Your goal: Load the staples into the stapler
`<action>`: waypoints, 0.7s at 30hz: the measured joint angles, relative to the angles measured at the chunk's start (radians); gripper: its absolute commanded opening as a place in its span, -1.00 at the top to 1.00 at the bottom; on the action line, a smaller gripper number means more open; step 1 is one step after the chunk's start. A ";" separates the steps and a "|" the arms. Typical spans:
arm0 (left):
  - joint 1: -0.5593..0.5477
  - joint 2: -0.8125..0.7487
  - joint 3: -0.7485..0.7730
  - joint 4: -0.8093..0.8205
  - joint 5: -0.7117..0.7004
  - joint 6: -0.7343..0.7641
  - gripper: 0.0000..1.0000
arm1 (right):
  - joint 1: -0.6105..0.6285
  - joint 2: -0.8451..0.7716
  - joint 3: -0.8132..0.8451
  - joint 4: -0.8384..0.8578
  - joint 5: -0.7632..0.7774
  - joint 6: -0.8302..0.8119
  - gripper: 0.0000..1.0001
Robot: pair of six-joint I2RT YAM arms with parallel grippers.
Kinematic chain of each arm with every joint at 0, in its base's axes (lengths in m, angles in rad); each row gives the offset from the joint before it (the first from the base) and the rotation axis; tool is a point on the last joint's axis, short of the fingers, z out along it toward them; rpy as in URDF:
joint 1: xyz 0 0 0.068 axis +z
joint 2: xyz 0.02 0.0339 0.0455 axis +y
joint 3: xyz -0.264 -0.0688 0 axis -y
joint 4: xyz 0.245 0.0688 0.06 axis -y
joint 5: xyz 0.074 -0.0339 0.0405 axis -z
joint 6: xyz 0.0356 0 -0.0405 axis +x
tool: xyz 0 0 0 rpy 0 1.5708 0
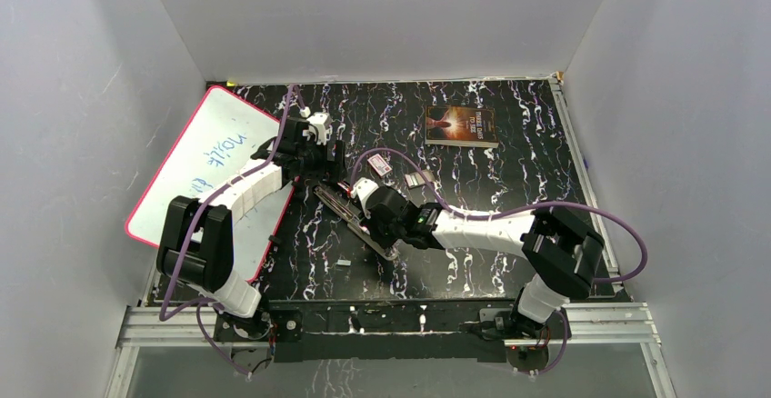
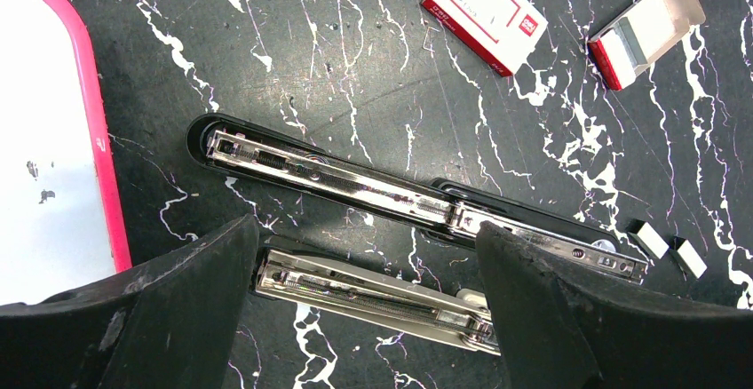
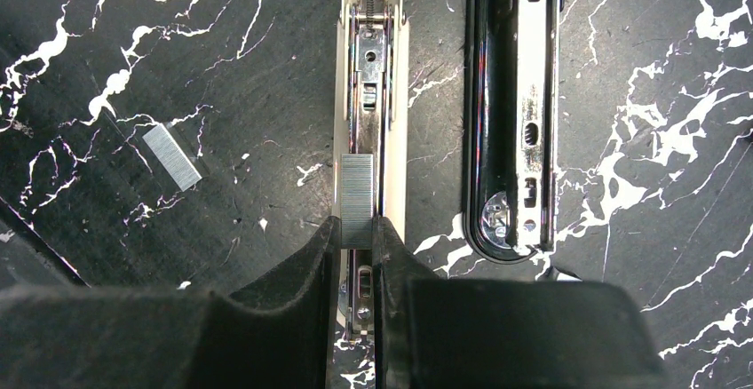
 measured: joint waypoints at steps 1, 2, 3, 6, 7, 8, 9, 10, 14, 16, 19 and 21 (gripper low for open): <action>0.000 0.000 0.000 0.000 0.000 0.000 -0.84 | 0.000 0.000 0.000 0.000 0.000 0.000 1.00; 0.000 0.000 0.000 0.000 0.000 0.000 -0.84 | 0.000 0.000 0.000 -0.001 0.001 0.000 1.00; 0.000 0.000 0.000 0.000 0.000 0.000 -0.84 | 0.000 0.000 0.000 -0.002 0.003 0.000 1.00; 0.000 0.000 0.000 0.000 0.000 0.000 -0.84 | 0.000 0.000 0.006 -0.004 0.004 0.000 1.00; 0.000 0.001 0.000 0.000 0.000 0.000 -0.84 | 0.000 0.000 0.007 -0.004 0.004 0.001 1.00; 0.000 0.001 0.000 0.000 0.000 0.000 -0.84 | 0.000 0.000 0.007 -0.004 0.005 0.002 1.00; 0.000 0.002 0.000 0.000 0.000 0.000 -0.84 | 0.000 0.000 0.007 -0.004 0.006 0.002 1.00; 0.000 0.002 0.000 0.000 0.000 0.000 -0.84 | 0.000 0.000 0.007 -0.004 0.006 0.003 1.00; 0.000 0.006 0.000 0.000 0.000 0.000 -0.84 | 0.000 0.000 0.007 0.001 0.006 0.003 1.00; 0.000 0.007 0.000 0.000 0.000 0.000 -0.84 | 0.000 0.000 0.007 0.001 0.006 0.003 1.00; 0.000 0.006 0.000 0.000 0.000 0.000 -0.84 | 0.000 0.000 0.007 0.001 0.007 0.003 1.00; 0.000 0.007 0.000 0.000 0.000 0.000 -0.84 | 0.000 0.000 0.007 0.000 0.008 0.003 1.00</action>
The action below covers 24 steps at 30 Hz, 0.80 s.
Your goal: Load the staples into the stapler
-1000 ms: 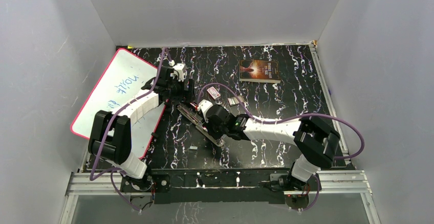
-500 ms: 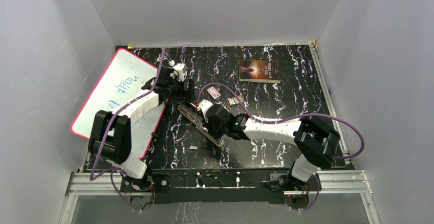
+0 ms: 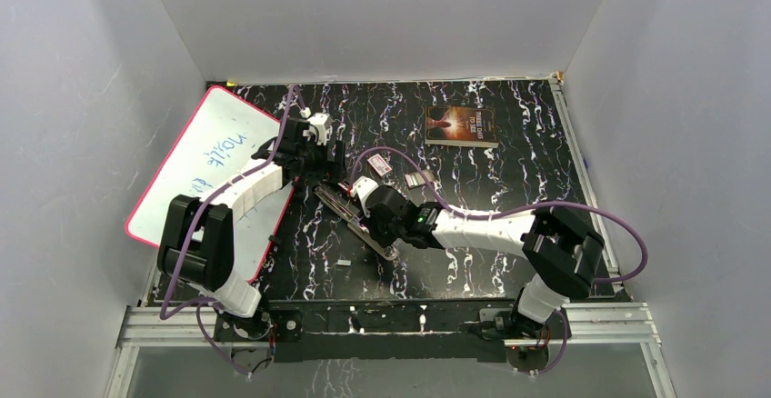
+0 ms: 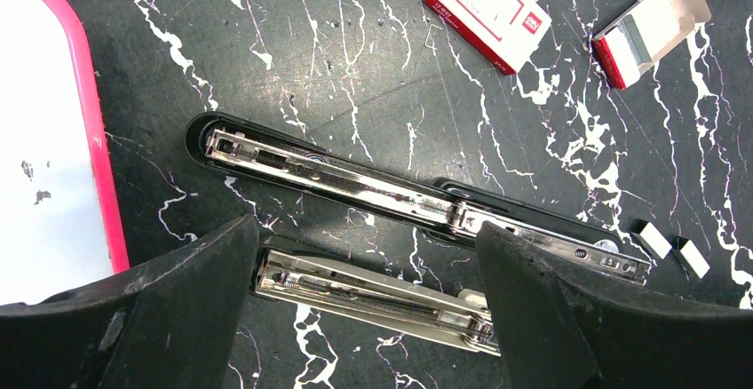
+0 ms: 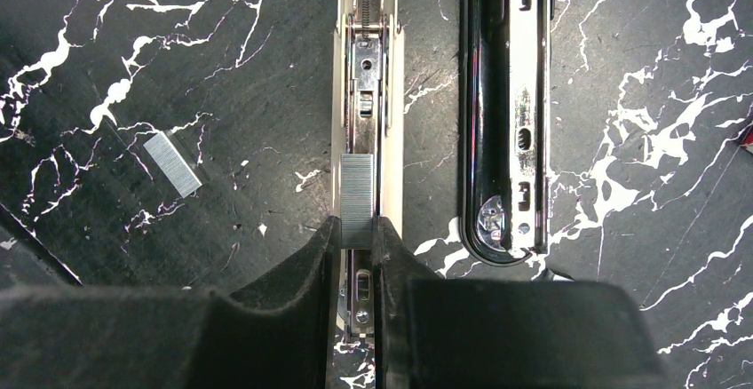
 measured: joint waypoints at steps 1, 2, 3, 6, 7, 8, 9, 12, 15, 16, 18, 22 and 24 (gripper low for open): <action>0.000 0.000 0.000 0.000 0.000 0.000 -0.85 | 0.000 0.000 0.000 0.000 0.002 0.000 1.00; 0.000 0.000 0.000 0.000 0.000 0.000 -0.84 | 0.000 0.000 0.000 0.000 0.003 0.000 1.00; 0.000 0.000 0.000 0.000 0.000 0.000 -0.85 | 0.000 0.000 0.000 0.000 0.005 0.000 1.00; 0.000 0.000 0.000 0.000 0.000 0.000 -0.84 | 0.000 0.000 0.000 -0.001 0.007 0.001 1.00; 0.000 0.000 0.000 0.000 0.000 0.000 -0.85 | 0.000 0.000 0.000 -0.002 0.008 0.001 1.00; 0.000 0.000 0.000 0.000 0.000 0.000 -0.85 | 0.000 0.000 0.000 -0.003 0.010 0.002 1.00; 0.000 0.000 0.000 0.000 0.000 0.000 -0.85 | 0.000 0.000 0.000 -0.005 0.010 0.002 1.00; 0.000 0.000 0.000 0.000 0.000 0.000 -0.85 | 0.000 0.001 0.000 -0.005 0.010 0.004 1.00; 0.000 0.000 0.000 0.000 0.000 0.000 -0.85 | 0.000 0.003 0.000 -0.006 0.010 0.004 1.00; 0.000 0.000 0.000 0.000 0.000 0.000 -0.85 | 0.000 0.005 0.000 -0.006 0.010 0.004 1.00; 0.000 0.000 0.000 0.000 0.000 0.000 -0.84 | 0.000 0.011 0.003 -0.008 0.010 0.004 1.00; 0.000 0.000 0.000 0.000 0.000 0.000 -0.85 | 0.000 0.016 0.009 -0.010 0.009 0.004 1.00; 0.000 0.000 0.000 0.000 0.000 0.000 -0.85 | 0.000 0.016 0.012 -0.012 0.009 0.004 1.00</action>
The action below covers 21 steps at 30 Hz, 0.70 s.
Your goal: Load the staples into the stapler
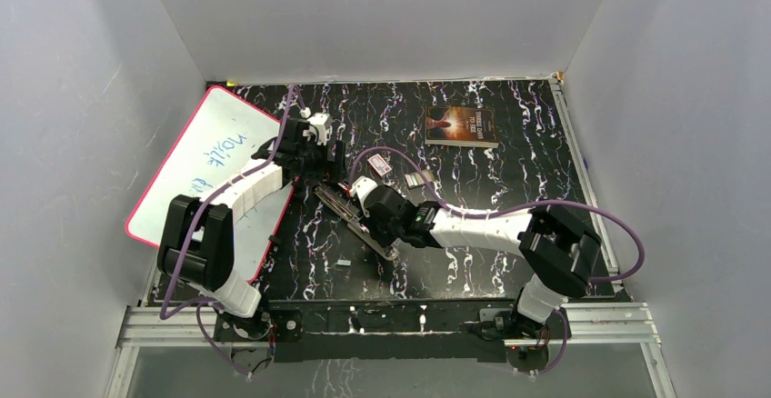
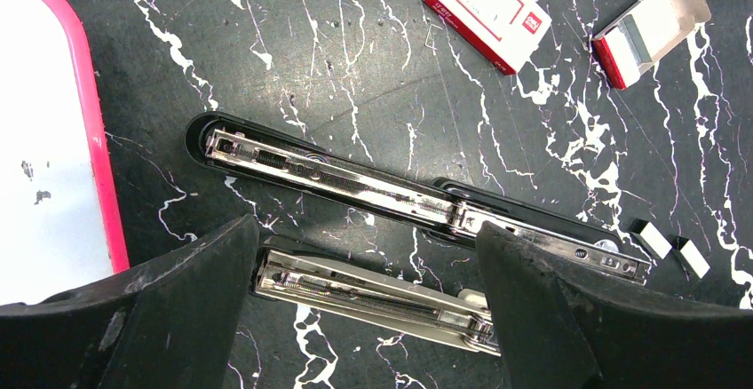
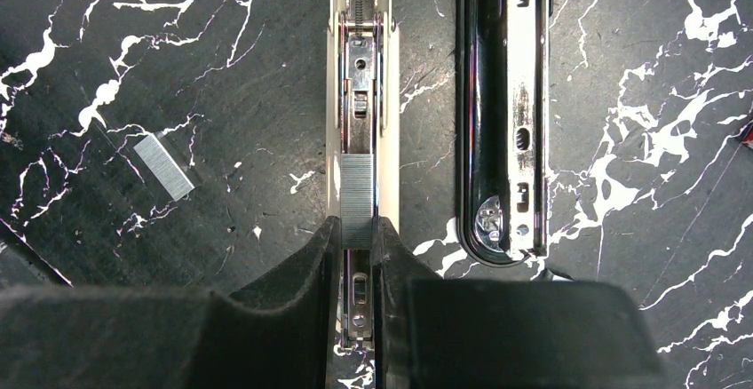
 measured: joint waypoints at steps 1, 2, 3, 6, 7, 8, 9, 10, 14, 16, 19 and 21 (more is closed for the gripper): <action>0.000 0.000 0.000 0.000 0.000 0.000 -0.85 | 0.000 0.001 0.001 -0.002 0.000 0.000 1.00; 0.000 0.000 0.000 0.000 0.000 0.000 -0.85 | 0.000 0.002 0.002 -0.003 0.000 0.000 1.00; 0.000 0.000 0.000 0.000 0.000 0.000 -0.85 | 0.000 0.003 0.004 -0.006 0.000 0.000 1.00; 0.000 0.000 0.000 0.000 0.000 0.000 -0.85 | 0.000 0.005 0.007 -0.008 0.000 0.000 1.00; 0.000 0.000 0.000 0.000 0.000 0.000 -0.85 | 0.000 0.005 0.007 -0.008 0.000 0.000 1.00; 0.000 0.000 0.000 0.000 0.000 0.000 -0.85 | 0.000 0.006 0.009 -0.011 0.000 0.000 1.00; 0.000 0.000 0.000 0.000 0.000 0.000 -0.85 | 0.000 0.007 0.011 -0.014 0.000 0.000 1.00; 0.000 0.000 0.000 0.000 0.000 0.000 -0.85 | 0.000 0.010 0.015 -0.016 0.000 0.000 1.00; 0.000 0.000 0.000 0.000 0.000 0.000 -0.85 | 0.000 0.019 0.030 -0.037 0.002 0.004 1.00; 0.000 0.000 0.000 0.000 0.000 0.000 -0.85 | 0.000 0.024 0.038 -0.046 0.004 0.008 1.00; 0.000 0.000 0.000 0.000 0.000 0.000 -0.85 | 0.000 0.034 0.046 -0.055 0.005 0.015 1.00; 0.000 0.000 0.000 0.000 0.000 0.000 -0.85 | 0.000 0.037 0.049 -0.060 0.005 0.018 1.00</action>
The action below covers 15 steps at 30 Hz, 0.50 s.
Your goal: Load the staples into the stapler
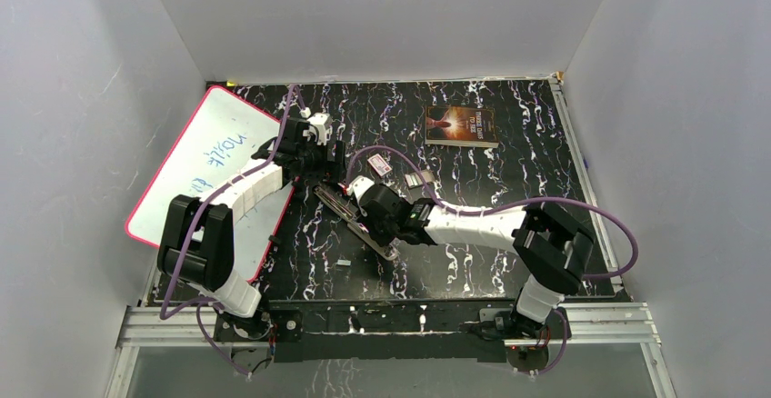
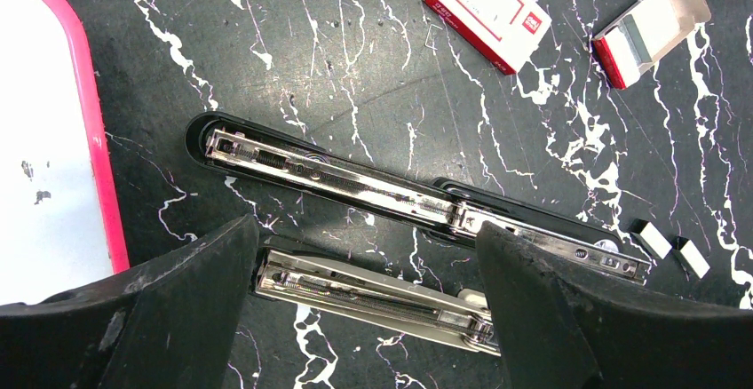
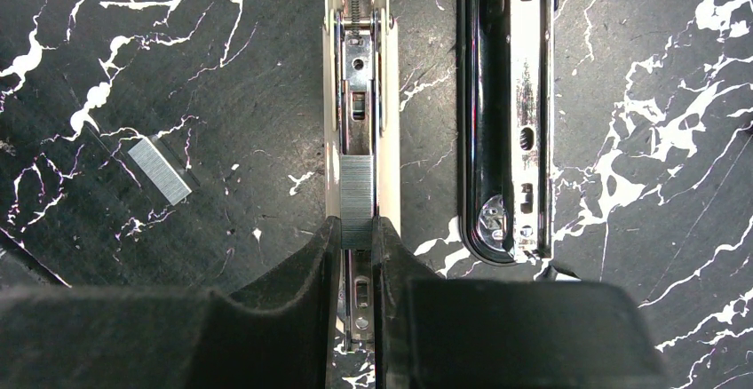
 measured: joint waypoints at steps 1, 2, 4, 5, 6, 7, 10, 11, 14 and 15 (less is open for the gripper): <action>0.000 0.000 0.000 0.000 0.000 0.000 -0.85 | 0.000 0.001 0.003 -0.003 0.000 0.001 1.00; 0.000 0.000 0.000 0.000 0.000 0.000 -0.85 | 0.000 0.001 0.003 -0.005 0.000 0.001 1.00; 0.000 0.000 0.000 0.000 0.000 0.000 -0.85 | 0.000 0.002 0.004 -0.006 0.000 0.002 1.00; 0.000 0.000 0.000 0.000 0.000 0.000 -0.85 | 0.000 0.002 0.004 -0.006 0.000 0.003 1.00; 0.000 0.000 0.000 0.000 0.000 0.000 -0.85 | 0.000 0.002 0.004 -0.006 0.000 0.004 1.00; 0.000 0.000 0.000 0.000 0.000 0.000 -0.85 | 0.000 0.002 0.004 -0.007 0.000 0.004 1.00; 0.000 0.000 0.000 0.000 0.000 0.000 -0.85 | 0.000 0.002 0.004 -0.007 0.000 0.005 1.00; 0.000 0.000 0.000 0.000 0.000 0.000 -0.85 | 0.000 0.002 0.005 -0.008 0.000 0.005 1.00; 0.000 0.000 0.000 0.000 0.000 0.000 -0.85 | 0.000 0.002 0.005 -0.008 0.001 0.005 1.00; 0.000 0.000 0.000 0.000 0.000 0.000 -0.85 | 0.000 0.002 0.005 -0.009 0.002 0.005 1.00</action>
